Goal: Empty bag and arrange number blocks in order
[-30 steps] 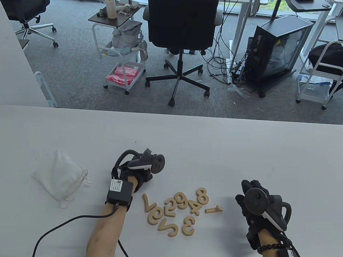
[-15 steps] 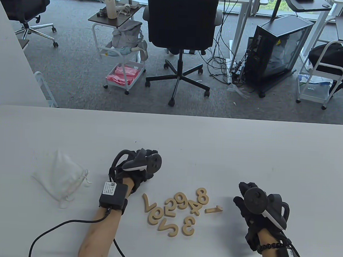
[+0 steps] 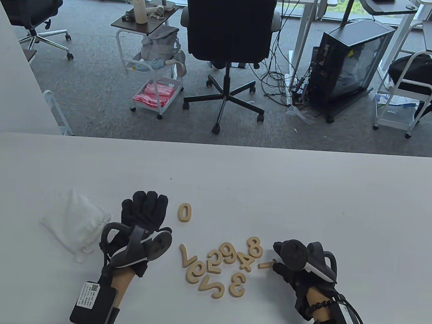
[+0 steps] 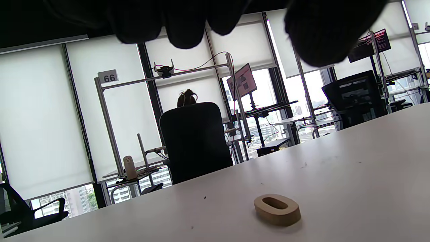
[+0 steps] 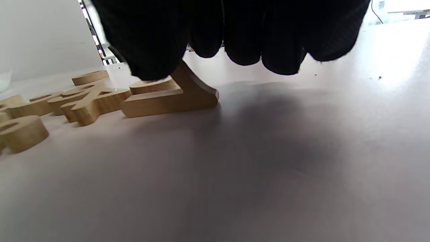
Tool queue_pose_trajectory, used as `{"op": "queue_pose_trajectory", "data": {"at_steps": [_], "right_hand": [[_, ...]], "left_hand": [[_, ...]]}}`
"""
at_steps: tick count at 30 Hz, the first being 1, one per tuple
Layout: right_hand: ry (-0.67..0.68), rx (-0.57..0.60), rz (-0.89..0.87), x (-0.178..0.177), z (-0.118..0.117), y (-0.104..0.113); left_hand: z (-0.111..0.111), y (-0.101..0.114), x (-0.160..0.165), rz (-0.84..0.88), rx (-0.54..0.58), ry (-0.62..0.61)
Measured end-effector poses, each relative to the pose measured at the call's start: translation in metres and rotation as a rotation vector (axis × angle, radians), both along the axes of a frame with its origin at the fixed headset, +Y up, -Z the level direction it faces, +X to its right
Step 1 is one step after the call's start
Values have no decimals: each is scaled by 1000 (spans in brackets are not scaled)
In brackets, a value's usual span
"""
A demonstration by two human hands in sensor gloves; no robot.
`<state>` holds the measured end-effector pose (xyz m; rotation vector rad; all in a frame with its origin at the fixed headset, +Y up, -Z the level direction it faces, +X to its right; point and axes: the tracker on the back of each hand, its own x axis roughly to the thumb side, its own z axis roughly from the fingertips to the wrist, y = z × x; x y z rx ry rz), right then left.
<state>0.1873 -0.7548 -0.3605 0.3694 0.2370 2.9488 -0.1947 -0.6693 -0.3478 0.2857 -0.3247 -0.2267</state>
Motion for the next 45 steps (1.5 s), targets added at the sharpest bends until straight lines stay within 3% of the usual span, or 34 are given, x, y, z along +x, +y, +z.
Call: {"op": "queue_pose_trajectory", "data": {"at_steps": [6, 22, 27, 34, 40, 45], "right_hand": [[7, -1, 38, -7, -1, -7], [27, 24, 85, -9, -1, -8], [3, 8, -23, 2, 2, 3], [11, 9, -329, 5, 3, 27], [16, 22, -425, -26, -28, 62], [64, -30, -370, -85, -77, 81]], "left_hand": [[2, -24, -20, 25, -16, 34], [5, -30, -47, 85, -19, 83], [5, -29, -50, 97, -17, 84], [4, -26, -54, 125, -9, 90], [3, -25, -54, 124, -7, 93], [4, -24, -57, 147, -5, 96]]}}
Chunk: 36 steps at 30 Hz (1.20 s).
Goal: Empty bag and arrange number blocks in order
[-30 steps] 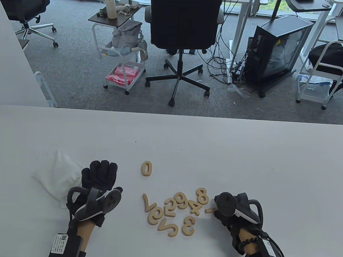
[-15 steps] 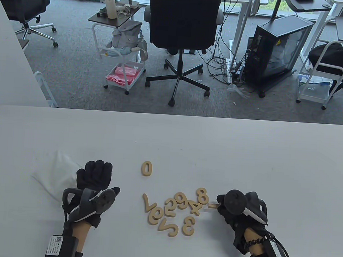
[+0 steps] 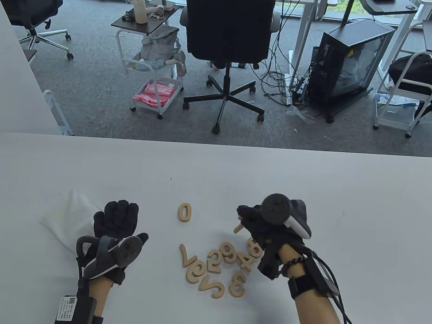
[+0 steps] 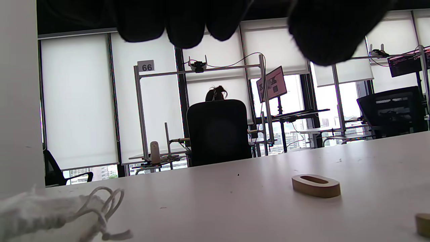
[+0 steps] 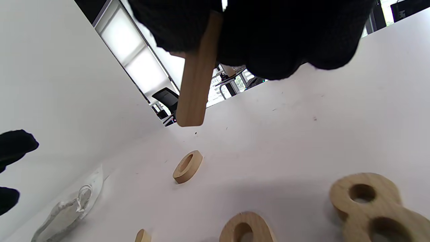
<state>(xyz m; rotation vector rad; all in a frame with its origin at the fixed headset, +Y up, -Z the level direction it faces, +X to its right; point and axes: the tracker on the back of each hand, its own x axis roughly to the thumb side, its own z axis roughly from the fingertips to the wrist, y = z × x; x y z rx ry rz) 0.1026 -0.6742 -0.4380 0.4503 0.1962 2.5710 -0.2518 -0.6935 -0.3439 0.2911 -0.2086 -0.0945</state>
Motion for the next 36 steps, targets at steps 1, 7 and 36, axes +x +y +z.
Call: {"op": "queue_pose_trajectory", "data": {"at_steps": [1, 7, 36], "right_hand": [[1, -5, 25, -14, -12, 0], [-13, -52, 217, -85, -58, -19], [-240, -25, 378, -140, -104, -86]], "left_hand": [[0, 0, 0, 2, -4, -5], [0, 0, 0, 6, 1, -7], [1, -1, -2, 25, -8, -1]]}}
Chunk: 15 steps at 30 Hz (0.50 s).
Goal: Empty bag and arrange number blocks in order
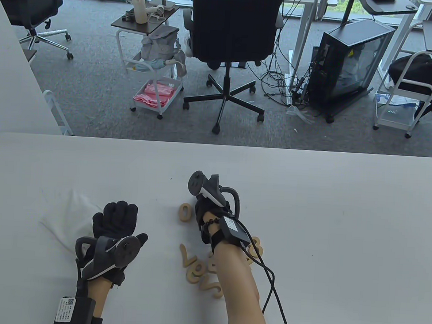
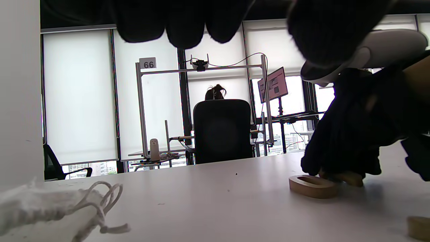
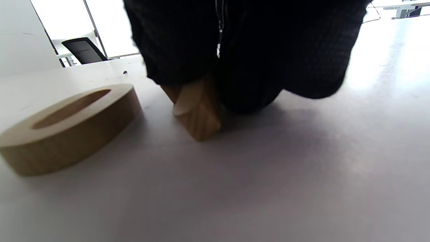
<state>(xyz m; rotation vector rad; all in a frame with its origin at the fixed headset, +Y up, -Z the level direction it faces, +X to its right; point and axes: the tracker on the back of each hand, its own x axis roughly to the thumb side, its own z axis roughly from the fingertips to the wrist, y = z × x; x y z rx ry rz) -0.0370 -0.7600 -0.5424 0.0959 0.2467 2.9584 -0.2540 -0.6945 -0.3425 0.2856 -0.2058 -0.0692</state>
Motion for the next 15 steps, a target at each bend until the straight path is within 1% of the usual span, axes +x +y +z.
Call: {"op": "queue_pose_trajectory", "data": {"at_steps": [7, 10, 15], "right_hand": [[-26, 1, 5, 0, 3, 1], [-50, -20, 0, 1, 3, -1], [-34, -2, 14, 0, 3, -2]], "left_hand": [[1, 0, -1, 12, -1, -3], [1, 1, -1, 13, 5, -3], [2, 2, -1, 15, 8, -3]]}}
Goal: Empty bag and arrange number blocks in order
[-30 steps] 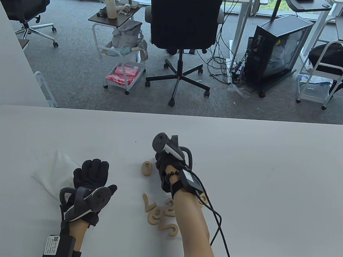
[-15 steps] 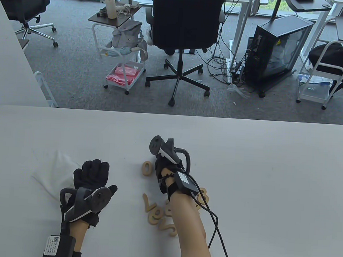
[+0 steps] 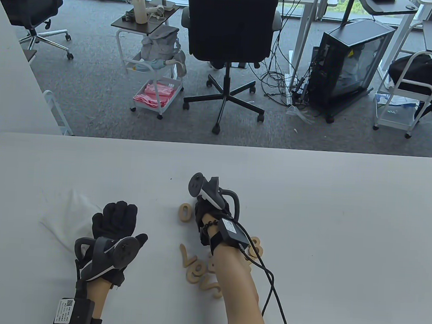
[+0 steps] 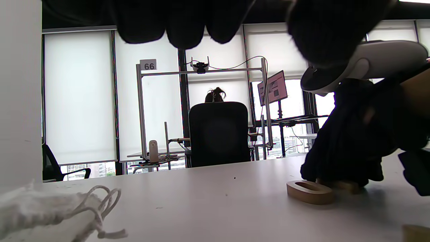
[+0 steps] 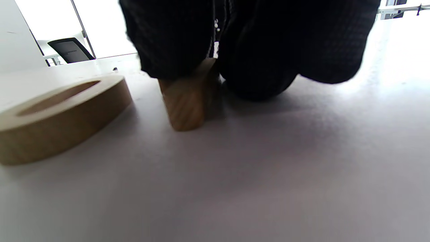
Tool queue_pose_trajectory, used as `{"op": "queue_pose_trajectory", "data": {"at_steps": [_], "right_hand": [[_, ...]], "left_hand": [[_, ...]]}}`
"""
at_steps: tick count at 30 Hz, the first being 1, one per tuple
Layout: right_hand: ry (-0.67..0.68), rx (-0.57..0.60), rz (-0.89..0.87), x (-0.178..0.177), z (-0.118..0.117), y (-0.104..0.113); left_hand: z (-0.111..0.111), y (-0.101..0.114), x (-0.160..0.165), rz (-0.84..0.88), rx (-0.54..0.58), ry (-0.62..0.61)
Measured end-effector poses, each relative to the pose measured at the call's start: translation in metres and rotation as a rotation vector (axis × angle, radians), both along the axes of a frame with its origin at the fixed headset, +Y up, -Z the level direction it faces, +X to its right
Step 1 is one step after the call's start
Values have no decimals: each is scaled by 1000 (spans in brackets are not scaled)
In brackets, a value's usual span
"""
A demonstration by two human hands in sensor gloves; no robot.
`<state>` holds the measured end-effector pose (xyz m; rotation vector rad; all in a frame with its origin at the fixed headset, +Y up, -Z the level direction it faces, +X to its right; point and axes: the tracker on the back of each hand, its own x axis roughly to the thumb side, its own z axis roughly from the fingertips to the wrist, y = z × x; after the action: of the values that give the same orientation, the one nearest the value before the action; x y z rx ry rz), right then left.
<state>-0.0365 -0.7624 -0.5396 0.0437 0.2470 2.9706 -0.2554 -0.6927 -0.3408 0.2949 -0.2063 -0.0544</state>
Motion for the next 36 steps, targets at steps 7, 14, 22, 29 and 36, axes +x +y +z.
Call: {"op": "queue_pose_trajectory", "data": {"at_steps": [7, 14, 22, 29, 36], "right_hand": [[-4, -10, -10, 0, 0, 0], [17, -22, -48, 11, 4, 13], [153, 109, -136, 35, 49, 63], [401, 209, -101, 55, 159, 81], [566, 208, 134, 48, 239, 40]], "left_hand": [[0, 0, 0, 3, -4, 1], [1, 0, 2, -5, -8, -4], [2, 0, 2, -3, -7, -10], [3, 1, 3, 3, 4, -19], [4, 0, 5, 8, 8, -27]]}}
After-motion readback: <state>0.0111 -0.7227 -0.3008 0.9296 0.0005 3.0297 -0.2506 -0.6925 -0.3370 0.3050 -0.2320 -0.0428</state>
